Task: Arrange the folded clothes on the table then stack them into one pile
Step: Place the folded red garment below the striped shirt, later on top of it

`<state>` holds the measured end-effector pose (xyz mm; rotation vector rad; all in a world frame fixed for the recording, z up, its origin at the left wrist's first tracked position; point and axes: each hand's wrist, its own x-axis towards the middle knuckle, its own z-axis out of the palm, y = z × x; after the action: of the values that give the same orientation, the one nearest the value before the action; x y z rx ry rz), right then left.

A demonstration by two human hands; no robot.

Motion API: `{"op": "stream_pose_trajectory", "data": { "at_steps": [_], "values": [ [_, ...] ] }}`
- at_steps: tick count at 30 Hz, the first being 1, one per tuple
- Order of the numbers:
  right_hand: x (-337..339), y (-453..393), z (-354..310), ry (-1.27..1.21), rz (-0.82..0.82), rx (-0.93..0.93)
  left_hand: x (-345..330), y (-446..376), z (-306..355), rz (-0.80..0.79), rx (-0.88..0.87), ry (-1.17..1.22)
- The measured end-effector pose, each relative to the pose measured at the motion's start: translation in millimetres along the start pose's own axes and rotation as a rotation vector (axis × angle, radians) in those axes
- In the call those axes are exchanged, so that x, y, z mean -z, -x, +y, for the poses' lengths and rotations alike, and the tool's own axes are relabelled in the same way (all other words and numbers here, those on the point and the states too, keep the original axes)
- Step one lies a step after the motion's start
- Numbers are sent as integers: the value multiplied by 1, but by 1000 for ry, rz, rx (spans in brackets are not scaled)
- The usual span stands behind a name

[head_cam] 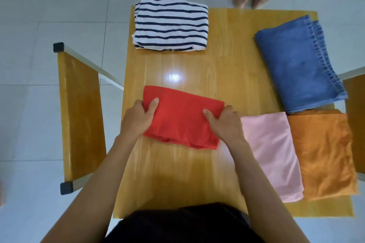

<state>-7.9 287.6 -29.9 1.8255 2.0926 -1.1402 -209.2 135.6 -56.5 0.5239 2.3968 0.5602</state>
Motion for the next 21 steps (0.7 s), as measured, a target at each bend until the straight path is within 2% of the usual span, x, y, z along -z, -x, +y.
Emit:
{"op": "stream_pose_trajectory", "data": {
  "at_steps": [3, 6, 12, 16, 21],
  "values": [
    [-7, 0, -6, -152, -21, 28, -4, 19, -19, 16, 23, 82],
    [-1, -9, -20, -197, -66, 94, 5, 18, -22, 58, 18, 180],
    [27, -53, -74, -293, 33, 269, 39, -33, 10, 182, -27, 343],
    [23, -90, -97, -271, 59, 305, 44, -71, 25, 207, -26, 253],
    [2, -115, -86, -224, 23, 302, 24, -85, 22, 279, 57, 73]
  ]
}}
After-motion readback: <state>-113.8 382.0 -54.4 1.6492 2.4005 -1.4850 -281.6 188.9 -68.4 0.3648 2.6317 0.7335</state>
